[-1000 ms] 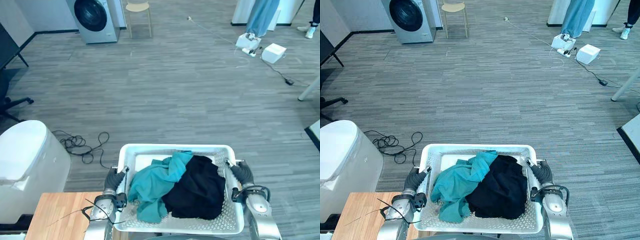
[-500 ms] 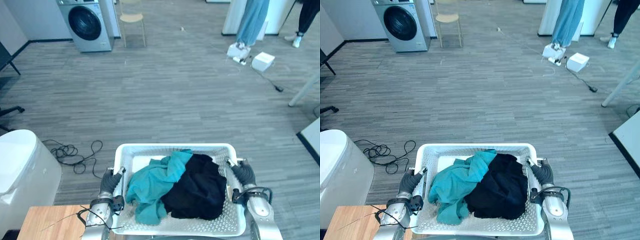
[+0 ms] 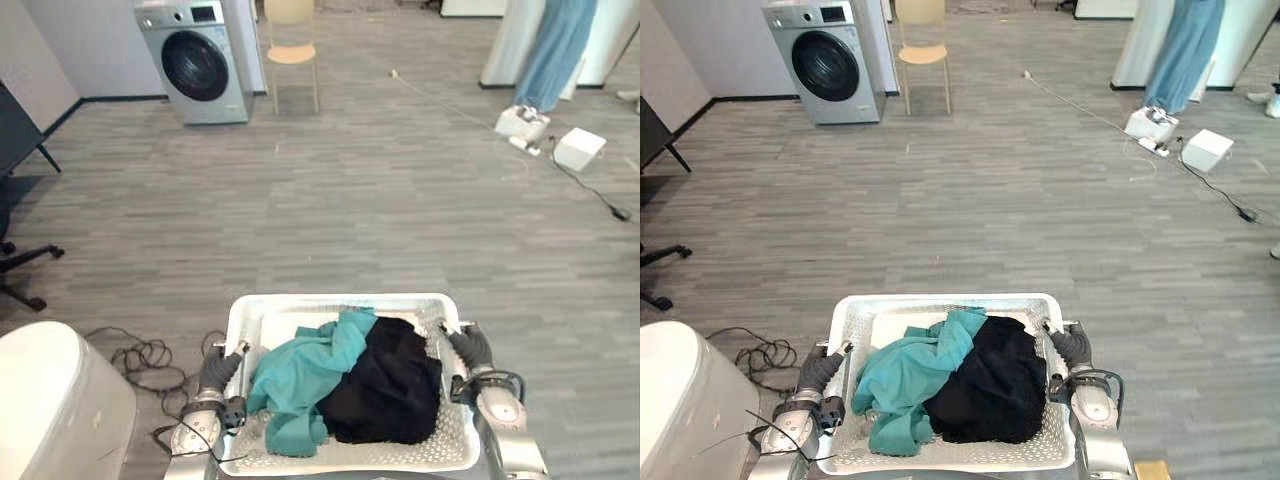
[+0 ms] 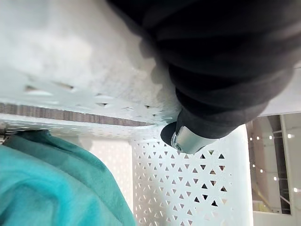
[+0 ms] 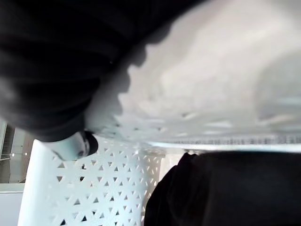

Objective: Pick up the laundry basket with both hands and put the clothes into the washing machine.

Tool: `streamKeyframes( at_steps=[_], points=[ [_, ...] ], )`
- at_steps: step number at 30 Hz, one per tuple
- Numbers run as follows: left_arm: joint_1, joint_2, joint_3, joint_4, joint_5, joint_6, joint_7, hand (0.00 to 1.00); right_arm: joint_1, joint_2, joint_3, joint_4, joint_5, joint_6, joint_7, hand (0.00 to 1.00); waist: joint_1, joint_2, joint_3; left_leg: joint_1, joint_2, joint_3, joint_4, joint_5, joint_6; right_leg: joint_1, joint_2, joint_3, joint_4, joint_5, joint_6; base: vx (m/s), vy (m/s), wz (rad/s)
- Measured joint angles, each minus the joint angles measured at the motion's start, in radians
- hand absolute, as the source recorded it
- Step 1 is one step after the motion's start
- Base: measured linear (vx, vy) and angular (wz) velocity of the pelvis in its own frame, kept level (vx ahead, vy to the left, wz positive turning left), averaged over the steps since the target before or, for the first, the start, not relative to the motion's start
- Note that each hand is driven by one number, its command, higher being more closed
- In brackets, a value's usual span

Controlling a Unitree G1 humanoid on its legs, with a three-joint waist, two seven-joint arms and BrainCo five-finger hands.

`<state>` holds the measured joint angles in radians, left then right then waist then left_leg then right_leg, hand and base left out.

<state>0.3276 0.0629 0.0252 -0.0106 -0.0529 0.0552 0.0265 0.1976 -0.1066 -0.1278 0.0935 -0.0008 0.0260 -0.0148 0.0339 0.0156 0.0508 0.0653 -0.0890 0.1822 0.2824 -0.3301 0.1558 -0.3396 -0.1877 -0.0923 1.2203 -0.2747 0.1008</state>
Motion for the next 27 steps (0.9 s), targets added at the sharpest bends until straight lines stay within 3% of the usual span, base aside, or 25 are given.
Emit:
streamKeyframes(
  at_steps=[1,2,3,4,6,7,8,9,10,11,12,13,14,15,16,17,19,21,22,23,24,25,26,27],
  points=[
    [-0.007,0.001,-0.007,0.0,0.0,0.0,0.0,1.0,0.012,0.001,-0.007,-0.021,0.001,0.0,0.0,1.0,-0.019,0.01,0.002,0.047,0.006,-0.036,-0.043,0.006,-0.011,-0.043,0.032,-0.008,-0.062,-0.025,-0.037,0.67,0.037,1.01],
    [-0.024,0.002,-0.018,0.003,0.0,0.0,0.0,1.0,0.037,0.001,-0.021,-0.064,0.001,0.001,0.0,1.0,-0.028,0.024,0.007,0.098,0.021,-0.063,-0.083,0.01,-0.045,-0.095,0.062,-0.019,-0.196,-0.034,-0.053,0.46,-0.007,0.8],
    [-0.033,0.003,-0.022,0.003,0.0,0.0,0.0,1.0,0.049,0.001,-0.026,-0.084,0.003,0.0,-0.001,1.0,-0.037,0.023,0.01,0.12,0.026,-0.068,-0.093,0.011,-0.064,-0.116,0.07,-0.023,-0.289,-0.026,-0.054,0.58,-0.034,0.82],
    [-0.047,0.004,-0.024,0.005,0.0,0.0,0.0,1.0,0.056,0.001,-0.031,-0.108,0.004,0.0,-0.002,1.0,-0.047,0.016,0.012,0.159,0.033,-0.073,-0.095,0.003,-0.083,-0.151,0.074,-0.037,-0.485,0.021,-0.061,0.72,-0.092,0.65],
    [-0.071,0.01,-0.025,0.011,0.001,-0.002,0.0,1.0,0.073,0.001,-0.03,-0.156,0.006,0.0,-0.007,1.0,-0.057,-0.006,0.0,0.232,0.04,-0.075,-0.112,-0.022,-0.128,-0.161,0.088,-0.043,-0.85,0.241,-0.074,0.7,-0.129,0.67],
    [-0.075,0.009,-0.028,0.017,0.004,-0.003,0.002,1.0,0.084,-0.004,-0.029,-0.167,0.006,-0.002,-0.008,1.0,-0.074,-0.008,-0.003,0.255,0.046,-0.09,-0.111,-0.025,-0.133,-0.148,0.088,-0.038,-0.851,0.348,-0.087,0.58,-0.137,0.42],
    [-0.087,-0.012,-0.033,0.048,0.005,-0.01,0.007,1.0,0.077,-0.031,-0.03,-0.167,0.006,0.004,-0.01,1.0,-0.067,0.039,-0.015,0.276,0.096,-0.099,-0.1,-0.011,-0.157,-0.146,0.123,-0.036,-0.791,0.348,-0.129,0.72,-0.178,0.25],
    [-0.106,-0.017,-0.033,0.065,0.012,-0.01,0.019,1.0,0.067,-0.032,-0.031,-0.177,0.006,0.013,-0.011,1.0,-0.065,0.04,-0.011,0.271,0.11,-0.1,-0.045,0.049,-0.214,-0.155,0.117,-0.044,-0.707,0.277,-0.131,0.7,-0.185,0.06],
    [-0.11,-0.024,-0.033,0.071,0.019,-0.01,0.022,1.0,0.07,-0.036,-0.032,-0.181,0.008,0.017,-0.012,1.0,-0.067,0.039,-0.01,0.263,0.115,-0.097,0.007,0.088,-0.215,-0.148,0.114,-0.048,-0.667,0.25,-0.139,0.8,-0.245,0.17],
    [-0.11,-0.032,-0.033,0.079,0.025,-0.011,0.022,1.0,0.086,-0.045,-0.031,-0.195,0.025,0.02,-0.012,1.0,-0.074,0.043,-0.008,0.225,0.14,-0.086,0.169,0.186,-0.214,-0.097,0.121,-0.064,-0.631,0.201,-0.156,0.79,-0.233,0.18],
    [-0.108,-0.031,-0.03,0.079,0.025,-0.017,0.02,1.0,0.105,-0.048,-0.029,-0.221,0.036,0.019,-0.012,1.0,-0.069,0.047,-0.006,0.137,0.189,-0.075,0.403,0.358,-0.214,-0.015,0.138,-0.078,-0.661,0.152,-0.165,0.78,-0.21,0.16],
    [-0.106,-0.029,-0.026,0.078,0.025,-0.03,0.019,1.0,0.11,-0.047,-0.028,-0.246,0.041,0.016,-0.014,1.0,-0.064,0.048,-0.004,0.051,0.246,-0.068,0.599,0.444,-0.217,0.037,0.161,-0.08,-0.691,0.108,-0.164,0.52,-0.111,0.01],
    [-0.108,-0.028,-0.022,0.077,0.024,-0.039,0.019,1.0,0.105,-0.046,-0.026,-0.255,0.05,0.012,-0.019,1.0,-0.06,0.057,-0.004,-0.012,0.289,-0.052,0.75,0.434,-0.211,0.072,0.183,-0.071,-0.709,0.078,-0.167,0.48,-0.109,-0.25],
    [-0.107,-0.031,-0.021,0.079,0.022,-0.042,0.019,1.0,0.099,-0.047,-0.02,-0.256,0.054,0.012,-0.03,1.0,-0.043,0.071,0.005,-0.116,0.373,-0.034,0.976,0.387,-0.147,0.131,0.221,-0.07,-0.728,0.055,-0.184,0.66,-0.117,-0.34],
    [-0.105,-0.025,-0.018,0.079,0.022,-0.042,0.019,1.0,0.097,-0.046,-0.012,-0.256,0.061,0.013,-0.032,1.0,-0.023,0.061,0.014,-0.203,0.412,-0.027,1.089,0.34,-0.082,0.198,0.226,-0.065,-0.758,0.029,-0.18,0.54,-0.09,-0.32],
    [-0.102,-0.02,-0.018,0.081,0.023,-0.042,0.018,1.0,0.103,-0.045,-0.01,-0.256,0.062,0.013,-0.033,1.0,-0.017,0.049,0.022,-0.239,0.418,-0.019,1.105,0.319,-0.066,0.231,0.222,-0.057,-0.775,0.019,-0.176,0.5,-0.038,-0.13],
    [-0.073,-0.022,-0.021,0.082,0.021,-0.044,0.017,1.0,0.108,-0.048,0.006,-0.255,0.062,0.015,-0.033,1.0,-0.014,0.023,0.037,-0.352,0.413,0.024,1.032,0.216,-0.085,0.319,0.189,-0.036,-0.824,-0.03,-0.161,0.46,0.04,-0.03],
    [-0.066,-0.023,-0.023,0.087,0.021,-0.042,0.006,1.0,0.11,-0.058,0.007,-0.238,0.065,0.021,-0.033,1.0,-0.001,0.031,0.039,-0.447,0.359,0.071,0.754,0.133,-0.113,0.4,0.13,-0.009,-0.849,-0.088,-0.118,0.67,0.25,-0.09],
    [-0.065,-0.022,-0.023,0.093,0.021,-0.041,-0.001,1.0,0.109,-0.059,0.007,-0.223,0.068,0.021,-0.032,1.0,0.007,0.027,0.037,-0.459,0.308,0.075,0.525,0.135,-0.138,0.45,0.091,-0.007,-0.888,-0.102,-0.094,0.71,0.36,-0.2],
    [-0.061,-0.024,-0.022,0.091,0.021,-0.042,-0.002,1.0,0.105,-0.064,0.008,-0.212,0.069,0.021,-0.032,1.0,0.013,0.026,0.034,-0.446,0.257,0.057,0.23,0.185,-0.208,0.503,0.064,-0.003,-0.945,-0.113,-0.075,0.67,0.365,-0.31],
    [-0.061,-0.022,-0.016,0.095,0.022,-0.042,-0.002,1.0,0.083,-0.059,0.013,-0.18,0.069,0.017,-0.03,1.0,0.027,0.013,0.026,-0.44,0.214,0.041,0.128,0.351,-0.236,0.542,0.04,0.034,-0.993,-0.123,-0.072,0.58,0.297,-0.34],
    [-0.061,-0.021,-0.013,0.095,0.025,-0.039,0.0,1.0,0.07,-0.06,0.016,-0.155,0.069,0.017,-0.03,1.0,0.033,0.006,0.012,-0.447,0.194,0.046,0.156,0.319,-0.182,0.554,0.025,0.074,-1.011,-0.104,-0.064,0.66,0.338,-0.06],
    [-0.071,-0.025,-0.014,0.092,0.027,-0.034,0.0,1.0,0.047,-0.061,0.012,-0.117,0.069,0.017,-0.032,1.0,0.009,0.006,0.004,-0.483,0.195,0.041,0.256,0.265,-0.124,0.565,0.015,0.128,-1.013,-0.043,-0.046,0.56,0.295,0.21],
    [-0.071,-0.025,-0.013,0.091,0.027,-0.031,0.0,1.0,0.037,-0.061,0.012,-0.101,0.069,0.019,-0.031,1.0,0.003,0.006,0.004,-0.495,0.197,0.041,0.305,0.239,-0.112,0.566,0.014,0.147,-1.001,-0.016,-0.049,0.68,0.415,0.24]
  ],
)
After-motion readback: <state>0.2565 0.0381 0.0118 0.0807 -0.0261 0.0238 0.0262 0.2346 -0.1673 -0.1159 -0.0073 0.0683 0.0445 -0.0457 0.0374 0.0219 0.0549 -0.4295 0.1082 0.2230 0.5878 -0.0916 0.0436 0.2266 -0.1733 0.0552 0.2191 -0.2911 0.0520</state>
